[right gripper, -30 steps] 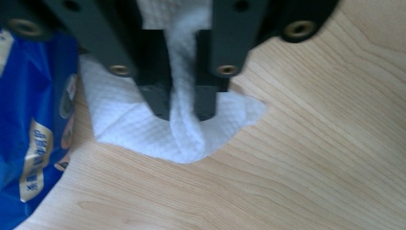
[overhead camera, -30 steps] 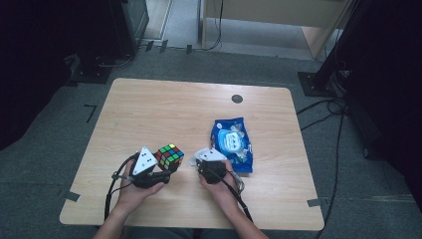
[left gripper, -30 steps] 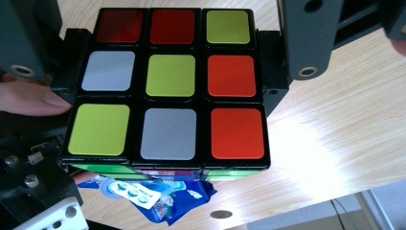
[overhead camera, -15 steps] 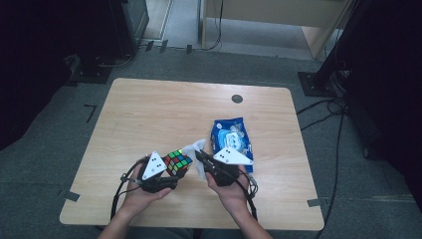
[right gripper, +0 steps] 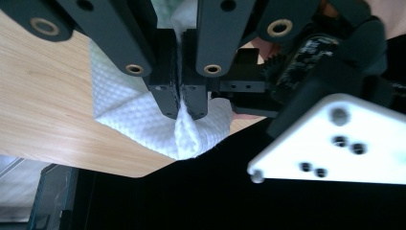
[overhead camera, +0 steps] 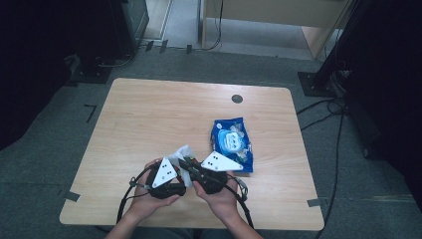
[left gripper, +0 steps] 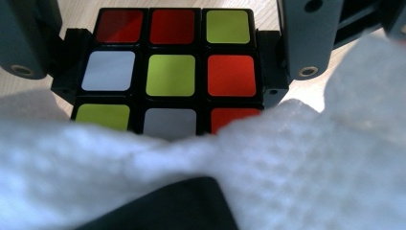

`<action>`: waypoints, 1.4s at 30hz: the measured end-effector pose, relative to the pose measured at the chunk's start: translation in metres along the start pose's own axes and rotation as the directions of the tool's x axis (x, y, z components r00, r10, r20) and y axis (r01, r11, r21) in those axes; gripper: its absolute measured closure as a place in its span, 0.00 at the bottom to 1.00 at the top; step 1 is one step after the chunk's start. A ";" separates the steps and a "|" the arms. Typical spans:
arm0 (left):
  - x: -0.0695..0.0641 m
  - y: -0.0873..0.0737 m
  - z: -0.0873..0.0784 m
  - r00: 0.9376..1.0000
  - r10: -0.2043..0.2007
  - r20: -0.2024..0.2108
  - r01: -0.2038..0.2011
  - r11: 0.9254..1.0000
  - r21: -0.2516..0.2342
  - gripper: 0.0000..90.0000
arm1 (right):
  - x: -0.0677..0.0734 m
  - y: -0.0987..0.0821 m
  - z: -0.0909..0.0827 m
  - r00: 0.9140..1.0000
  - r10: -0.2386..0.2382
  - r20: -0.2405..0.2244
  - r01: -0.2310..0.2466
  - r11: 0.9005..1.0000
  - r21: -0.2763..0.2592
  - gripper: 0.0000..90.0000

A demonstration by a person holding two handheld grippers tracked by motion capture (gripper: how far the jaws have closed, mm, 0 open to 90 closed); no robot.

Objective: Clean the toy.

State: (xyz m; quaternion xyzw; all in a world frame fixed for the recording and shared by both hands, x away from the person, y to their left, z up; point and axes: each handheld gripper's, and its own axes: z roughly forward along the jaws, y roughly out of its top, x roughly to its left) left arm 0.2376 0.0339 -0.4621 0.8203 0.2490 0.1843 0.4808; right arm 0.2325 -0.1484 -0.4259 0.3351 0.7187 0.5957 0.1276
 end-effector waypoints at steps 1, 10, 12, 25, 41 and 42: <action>-0.001 0.000 -0.001 1.000 0.007 -0.007 -0.007 1.000 -0.005 0.38 | -0.002 -0.001 0.000 1.000 0.006 0.010 -0.005 1.000 -0.006 0.98; 0.000 0.003 -0.006 1.000 0.009 -0.011 -0.009 0.999 -0.033 0.38 | -0.017 -0.004 -0.003 0.995 0.018 0.094 -0.016 1.000 -0.016 0.98; 0.001 0.003 -0.007 1.000 0.005 -0.015 -0.006 0.999 -0.036 0.38 | -0.027 -0.008 -0.004 0.990 0.017 0.143 -0.015 1.000 -0.018 0.98; 0.013 -0.001 -0.007 0.998 -0.017 -0.054 0.016 1.000 -0.014 0.38 | -0.031 0.004 -0.024 0.986 0.048 0.162 -0.039 0.998 -0.058 0.98; 0.006 0.004 -0.008 0.999 -0.007 -0.044 0.006 0.999 -0.032 0.38 | -0.005 -0.006 -0.009 0.999 0.031 0.040 -0.029 0.998 -0.053 0.98; 0.006 0.004 -0.008 0.999 -0.007 -0.045 0.006 0.999 -0.032 0.38 | -0.007 -0.007 -0.010 0.998 0.035 0.044 -0.032 0.998 -0.057 0.98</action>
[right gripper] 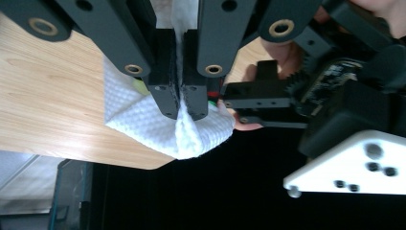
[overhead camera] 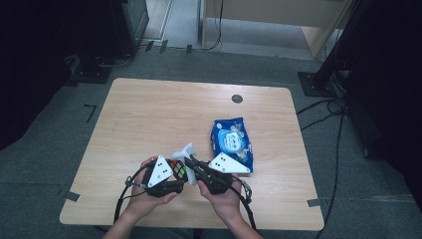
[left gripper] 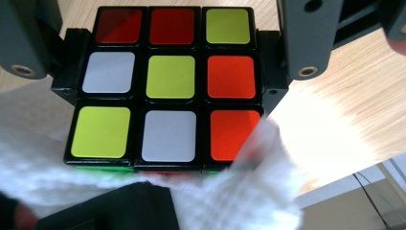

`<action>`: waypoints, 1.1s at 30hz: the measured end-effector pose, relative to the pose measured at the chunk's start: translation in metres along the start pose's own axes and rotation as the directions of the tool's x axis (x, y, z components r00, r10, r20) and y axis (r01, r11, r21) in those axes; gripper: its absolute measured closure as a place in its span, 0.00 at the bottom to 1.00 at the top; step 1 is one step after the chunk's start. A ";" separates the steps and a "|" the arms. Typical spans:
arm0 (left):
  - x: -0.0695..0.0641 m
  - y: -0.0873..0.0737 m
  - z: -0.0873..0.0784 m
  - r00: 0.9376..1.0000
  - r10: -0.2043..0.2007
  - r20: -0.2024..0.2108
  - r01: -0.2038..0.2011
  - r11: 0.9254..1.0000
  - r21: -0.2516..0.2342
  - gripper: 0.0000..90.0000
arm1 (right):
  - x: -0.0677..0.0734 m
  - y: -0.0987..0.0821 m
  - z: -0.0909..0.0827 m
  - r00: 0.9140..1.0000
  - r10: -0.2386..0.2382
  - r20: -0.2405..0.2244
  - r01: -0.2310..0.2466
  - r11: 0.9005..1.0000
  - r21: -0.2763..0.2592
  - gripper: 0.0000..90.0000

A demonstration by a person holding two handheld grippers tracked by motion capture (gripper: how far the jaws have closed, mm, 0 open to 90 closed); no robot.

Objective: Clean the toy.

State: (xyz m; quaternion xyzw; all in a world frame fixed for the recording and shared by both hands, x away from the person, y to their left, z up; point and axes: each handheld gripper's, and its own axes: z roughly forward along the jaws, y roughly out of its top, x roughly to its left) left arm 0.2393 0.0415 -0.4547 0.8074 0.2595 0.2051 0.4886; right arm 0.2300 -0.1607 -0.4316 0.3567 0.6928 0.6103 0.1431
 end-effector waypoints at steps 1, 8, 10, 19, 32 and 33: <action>0.000 0.000 0.000 1.000 0.002 -0.003 -0.002 1.000 0.002 0.38 | -0.001 -0.001 0.000 1.000 0.004 0.006 -0.004 1.000 -0.002 0.98; 0.001 0.000 -0.001 1.000 0.007 -0.002 -0.007 1.000 0.006 0.38 | -0.011 -0.006 -0.001 0.999 0.023 0.046 -0.023 1.000 0.003 0.97; 0.001 0.000 -0.001 1.000 0.011 -0.003 -0.011 1.000 0.011 0.38 | -0.014 -0.007 0.000 0.998 0.026 0.058 -0.027 1.000 0.006 0.97; 0.007 0.003 -0.009 1.000 0.000 -0.009 0.000 0.999 -0.034 0.38 | -0.043 -0.020 0.007 0.981 0.092 0.171 -0.112 0.988 0.108 0.97; 0.022 -0.002 -0.011 0.999 -0.037 -0.036 0.036 0.999 -0.024 0.38 | -0.045 -0.011 0.001 0.979 0.122 0.161 -0.139 0.985 0.099 0.63; 0.022 -0.003 -0.011 0.998 -0.040 -0.038 0.039 0.999 -0.024 0.38 | -0.042 -0.007 -0.001 0.981 0.127 0.149 -0.141 0.986 0.086 0.59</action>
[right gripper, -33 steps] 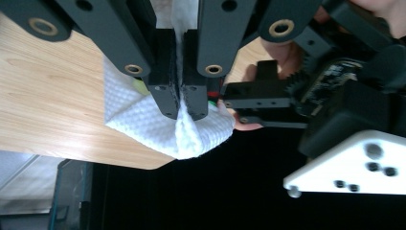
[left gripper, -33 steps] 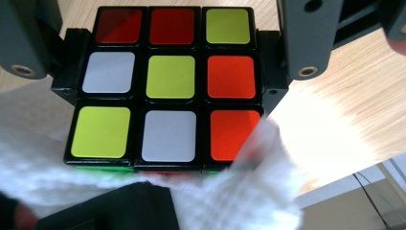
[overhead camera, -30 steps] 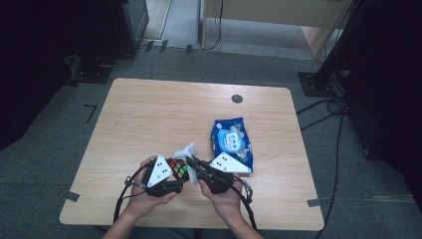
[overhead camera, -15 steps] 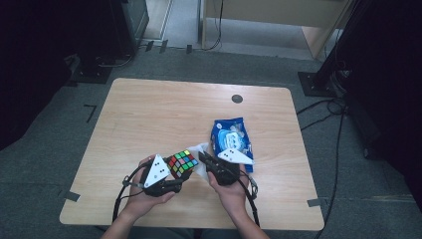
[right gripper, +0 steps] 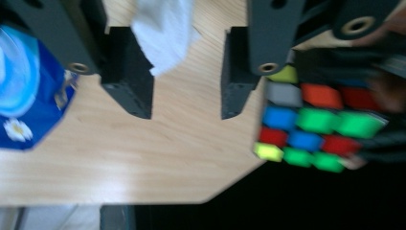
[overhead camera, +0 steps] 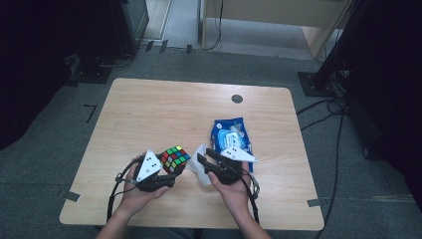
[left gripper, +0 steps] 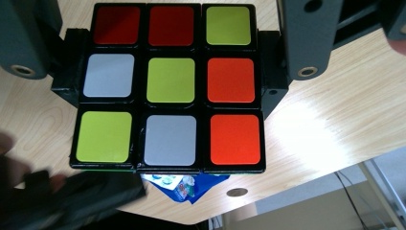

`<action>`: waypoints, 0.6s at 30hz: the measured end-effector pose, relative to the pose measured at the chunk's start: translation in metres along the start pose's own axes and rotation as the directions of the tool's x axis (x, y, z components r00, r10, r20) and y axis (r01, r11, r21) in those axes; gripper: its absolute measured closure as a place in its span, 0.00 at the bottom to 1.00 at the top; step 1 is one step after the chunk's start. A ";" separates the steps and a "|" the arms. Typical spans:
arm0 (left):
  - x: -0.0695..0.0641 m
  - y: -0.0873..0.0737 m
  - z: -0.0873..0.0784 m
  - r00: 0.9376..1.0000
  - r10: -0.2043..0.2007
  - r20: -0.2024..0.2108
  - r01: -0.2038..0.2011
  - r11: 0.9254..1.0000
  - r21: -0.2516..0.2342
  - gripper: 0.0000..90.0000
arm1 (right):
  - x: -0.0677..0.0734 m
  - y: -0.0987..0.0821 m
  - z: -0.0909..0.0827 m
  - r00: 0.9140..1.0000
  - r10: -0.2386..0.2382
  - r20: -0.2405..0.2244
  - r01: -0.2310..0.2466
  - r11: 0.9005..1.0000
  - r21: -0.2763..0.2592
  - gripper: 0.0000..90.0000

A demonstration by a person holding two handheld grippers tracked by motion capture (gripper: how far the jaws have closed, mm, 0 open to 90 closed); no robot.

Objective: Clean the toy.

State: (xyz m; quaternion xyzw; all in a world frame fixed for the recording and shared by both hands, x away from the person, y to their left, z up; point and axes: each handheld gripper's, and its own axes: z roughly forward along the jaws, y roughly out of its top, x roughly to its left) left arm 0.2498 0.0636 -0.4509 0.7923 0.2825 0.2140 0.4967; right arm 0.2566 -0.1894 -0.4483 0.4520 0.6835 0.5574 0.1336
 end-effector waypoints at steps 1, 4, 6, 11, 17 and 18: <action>0.000 0.000 0.000 1.000 0.001 0.000 -0.001 1.000 0.001 0.38 | 0.003 0.003 -0.003 1.000 0.008 -0.020 -0.008 1.000 -0.012 0.55; -0.002 0.000 0.002 1.000 0.001 0.001 -0.001 1.000 0.001 0.38 | 0.016 0.010 -0.007 0.997 0.024 -0.070 -0.025 1.000 -0.019 0.42; -0.005 0.000 0.004 1.000 0.002 0.004 -0.002 1.000 0.002 0.38 | 0.025 0.011 -0.006 0.994 0.034 -0.104 -0.035 0.999 -0.009 0.35; -0.015 0.000 0.009 1.000 0.029 -0.008 -0.029 0.999 0.016 0.38 | 0.036 0.010 0.002 0.989 0.076 -0.125 -0.072 0.997 0.032 0.23; -0.026 0.002 0.012 0.998 0.060 0.008 -0.060 0.998 0.015 0.38 | 0.032 0.004 0.014 0.984 0.143 -0.109 -0.132 0.985 0.109 0.22; -0.027 0.002 0.012 0.998 0.067 0.009 -0.067 0.998 0.014 0.38 | 0.031 0.003 0.015 0.982 0.152 -0.111 -0.139 0.984 0.115 0.26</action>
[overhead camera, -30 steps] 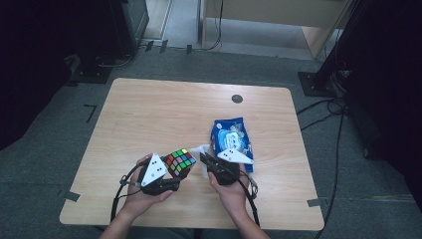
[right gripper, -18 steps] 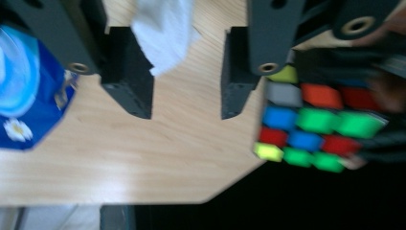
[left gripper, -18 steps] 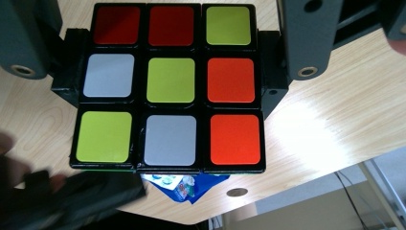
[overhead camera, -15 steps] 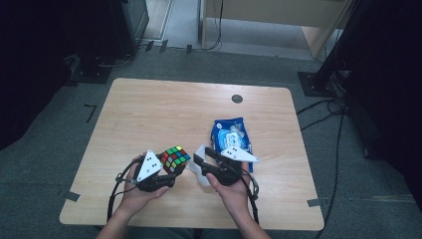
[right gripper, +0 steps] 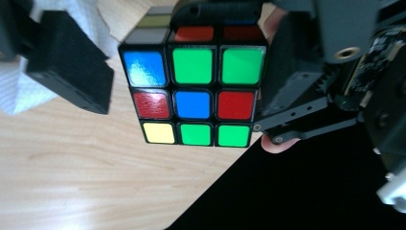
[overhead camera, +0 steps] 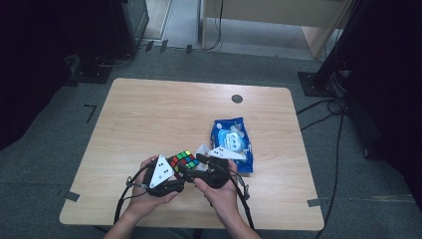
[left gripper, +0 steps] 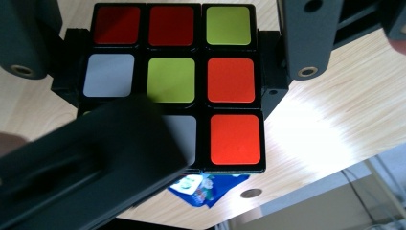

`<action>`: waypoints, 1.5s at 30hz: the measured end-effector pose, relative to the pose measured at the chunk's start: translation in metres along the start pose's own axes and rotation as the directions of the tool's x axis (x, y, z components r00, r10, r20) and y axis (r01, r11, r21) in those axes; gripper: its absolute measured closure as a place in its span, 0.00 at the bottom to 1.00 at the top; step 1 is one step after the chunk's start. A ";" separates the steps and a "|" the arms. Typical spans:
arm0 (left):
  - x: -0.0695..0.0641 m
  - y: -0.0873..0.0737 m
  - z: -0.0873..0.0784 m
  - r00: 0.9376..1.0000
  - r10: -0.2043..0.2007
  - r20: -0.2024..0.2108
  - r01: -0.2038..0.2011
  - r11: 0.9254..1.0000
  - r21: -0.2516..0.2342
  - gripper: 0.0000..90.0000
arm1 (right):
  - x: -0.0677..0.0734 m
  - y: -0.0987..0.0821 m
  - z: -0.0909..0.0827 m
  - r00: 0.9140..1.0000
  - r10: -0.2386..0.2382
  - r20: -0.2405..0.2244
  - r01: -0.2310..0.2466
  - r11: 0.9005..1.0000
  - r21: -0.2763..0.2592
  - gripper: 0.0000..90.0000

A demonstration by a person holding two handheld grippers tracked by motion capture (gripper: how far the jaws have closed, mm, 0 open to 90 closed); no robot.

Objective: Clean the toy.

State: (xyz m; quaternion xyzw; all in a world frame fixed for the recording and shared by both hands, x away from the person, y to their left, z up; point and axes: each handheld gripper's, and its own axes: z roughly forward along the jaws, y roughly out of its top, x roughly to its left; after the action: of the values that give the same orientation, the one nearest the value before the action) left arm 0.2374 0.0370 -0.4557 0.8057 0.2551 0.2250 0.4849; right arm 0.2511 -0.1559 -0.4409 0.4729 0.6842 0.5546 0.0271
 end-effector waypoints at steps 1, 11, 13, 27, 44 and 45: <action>-0.001 0.000 0.000 1.000 0.004 -0.002 -0.004 1.000 -0.002 0.38 | -0.001 0.000 0.000 1.000 0.007 -0.005 -0.007 1.000 0.003 0.28; -0.003 0.000 0.004 1.000 -0.019 0.013 0.019 1.000 0.012 0.37 | 0.007 -0.003 -0.001 0.999 -0.039 0.037 0.039 0.999 0.001 0.38; -0.004 0.001 0.005 1.000 -0.019 0.004 0.019 1.000 0.015 0.37 | 0.009 -0.004 -0.001 0.997 -0.058 0.048 0.057 0.998 0.008 0.38; 0.003 0.000 0.003 1.000 -0.031 0.001 0.031 0.999 0.041 0.38 | 0.009 0.000 -0.002 0.996 -0.089 0.016 0.089 0.996 -0.023 0.29; 0.057 -0.001 -0.017 0.954 -0.299 0.001 0.299 0.954 -0.007 0.38 | 0.005 -0.032 0.015 0.986 -0.166 -0.015 0.165 0.986 -0.030 0.26; 0.057 -0.001 -0.017 0.954 -0.299 0.001 0.299 0.954 -0.007 0.38 | 0.005 -0.032 0.015 0.986 -0.166 -0.015 0.165 0.986 -0.030 0.26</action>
State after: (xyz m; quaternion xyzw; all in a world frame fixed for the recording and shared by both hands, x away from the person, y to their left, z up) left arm 0.2709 0.0848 -0.4430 0.7562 0.3733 0.1499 0.5160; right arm 0.2367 -0.1393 -0.4692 0.4091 0.7133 0.5642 0.0738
